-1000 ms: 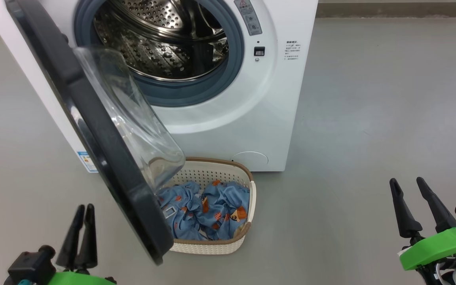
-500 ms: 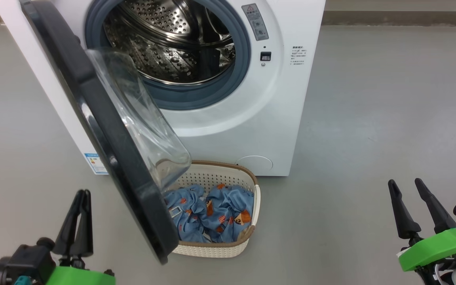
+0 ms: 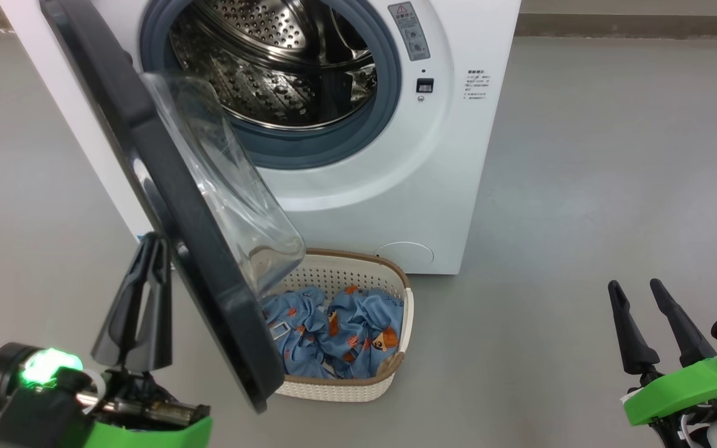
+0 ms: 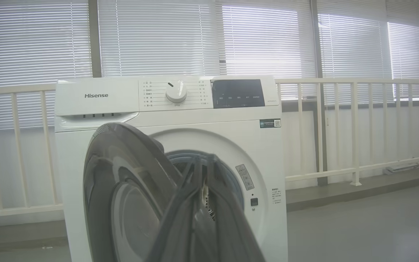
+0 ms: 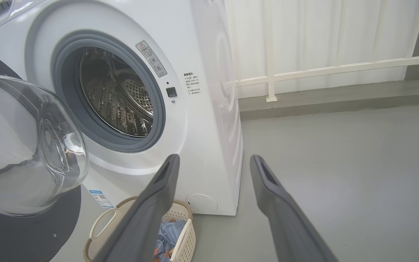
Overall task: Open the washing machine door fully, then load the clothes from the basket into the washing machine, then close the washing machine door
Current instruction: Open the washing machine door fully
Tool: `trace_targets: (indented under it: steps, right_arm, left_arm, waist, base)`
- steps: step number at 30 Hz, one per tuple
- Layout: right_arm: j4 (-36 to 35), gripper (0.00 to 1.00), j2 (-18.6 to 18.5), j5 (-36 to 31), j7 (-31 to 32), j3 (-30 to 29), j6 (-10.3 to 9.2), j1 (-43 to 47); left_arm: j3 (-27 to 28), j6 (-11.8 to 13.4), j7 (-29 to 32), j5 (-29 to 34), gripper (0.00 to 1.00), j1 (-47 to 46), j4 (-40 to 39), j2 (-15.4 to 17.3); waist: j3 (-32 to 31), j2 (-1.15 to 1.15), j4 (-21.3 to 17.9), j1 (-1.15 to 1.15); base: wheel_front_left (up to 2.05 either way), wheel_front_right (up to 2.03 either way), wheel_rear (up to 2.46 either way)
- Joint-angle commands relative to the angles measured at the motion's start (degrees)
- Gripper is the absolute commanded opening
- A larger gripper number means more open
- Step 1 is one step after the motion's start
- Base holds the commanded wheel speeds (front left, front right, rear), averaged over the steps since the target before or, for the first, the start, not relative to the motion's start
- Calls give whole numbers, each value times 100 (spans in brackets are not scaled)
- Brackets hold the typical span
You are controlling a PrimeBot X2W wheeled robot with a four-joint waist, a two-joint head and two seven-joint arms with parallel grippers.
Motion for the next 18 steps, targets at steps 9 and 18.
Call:
trace_targets:
  steps: [9, 18]
  right_arm:
    - [-165, 100, -5, 37, -76, 162, 43, -67]
    - [-168, 100, 8, 65, -77, 197, 43, -132]
  left_arm:
    - [-566, -146, 515, -246, 0, -8, -376, -63]
    - [-1065, -221, 518, -575, 0, 113, 520, -195]
  waist:
    - [50, 0, -115, 0]
    - [150, 0, -272, 0]
  base:
    - [0, 0, 0]
    - [0, 0, 0]
